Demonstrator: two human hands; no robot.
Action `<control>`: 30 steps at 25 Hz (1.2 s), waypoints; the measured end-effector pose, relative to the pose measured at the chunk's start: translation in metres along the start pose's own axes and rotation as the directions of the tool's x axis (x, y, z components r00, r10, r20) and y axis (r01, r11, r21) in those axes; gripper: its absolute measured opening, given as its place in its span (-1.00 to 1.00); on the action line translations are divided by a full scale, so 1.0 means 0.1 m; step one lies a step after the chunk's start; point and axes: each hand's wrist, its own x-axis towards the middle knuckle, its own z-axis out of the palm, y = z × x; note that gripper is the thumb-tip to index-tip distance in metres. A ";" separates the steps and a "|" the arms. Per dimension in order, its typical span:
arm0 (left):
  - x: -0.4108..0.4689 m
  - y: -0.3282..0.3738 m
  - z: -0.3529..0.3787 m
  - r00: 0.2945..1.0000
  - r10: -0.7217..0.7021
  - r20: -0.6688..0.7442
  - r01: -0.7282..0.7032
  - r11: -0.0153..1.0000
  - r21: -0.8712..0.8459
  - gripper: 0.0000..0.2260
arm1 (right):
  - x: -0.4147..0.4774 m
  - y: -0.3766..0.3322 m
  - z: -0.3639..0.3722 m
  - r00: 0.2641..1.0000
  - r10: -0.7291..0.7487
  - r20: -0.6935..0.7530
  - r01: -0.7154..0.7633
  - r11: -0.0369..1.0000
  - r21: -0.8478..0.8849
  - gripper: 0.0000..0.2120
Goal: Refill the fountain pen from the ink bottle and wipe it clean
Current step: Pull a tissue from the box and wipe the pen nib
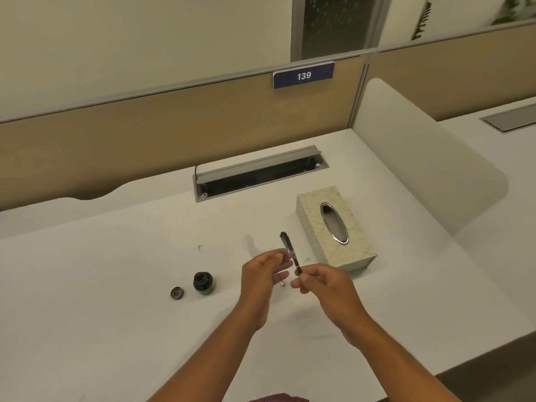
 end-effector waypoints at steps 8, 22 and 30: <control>0.63 0.17 0.96 0.943 0.331 0.039 -0.311 0.831 0.461 -0.84 | 0.39 0.08 -0.74 0.964 0.049 -0.261 -0.003 0.985 0.174 -0.86; 1.27 0.10 1.75 0.983 0.141 0.118 -0.100 -0.131 0.986 -0.90 | 0.75 0.27 -1.06 0.971 0.025 -0.239 0.010 0.989 0.144 -0.84; 1.24 0.09 1.83 0.978 0.191 0.083 -0.061 -0.118 0.991 -0.93 | 0.78 0.34 -1.05 0.963 0.023 -0.270 0.021 0.987 0.157 -0.84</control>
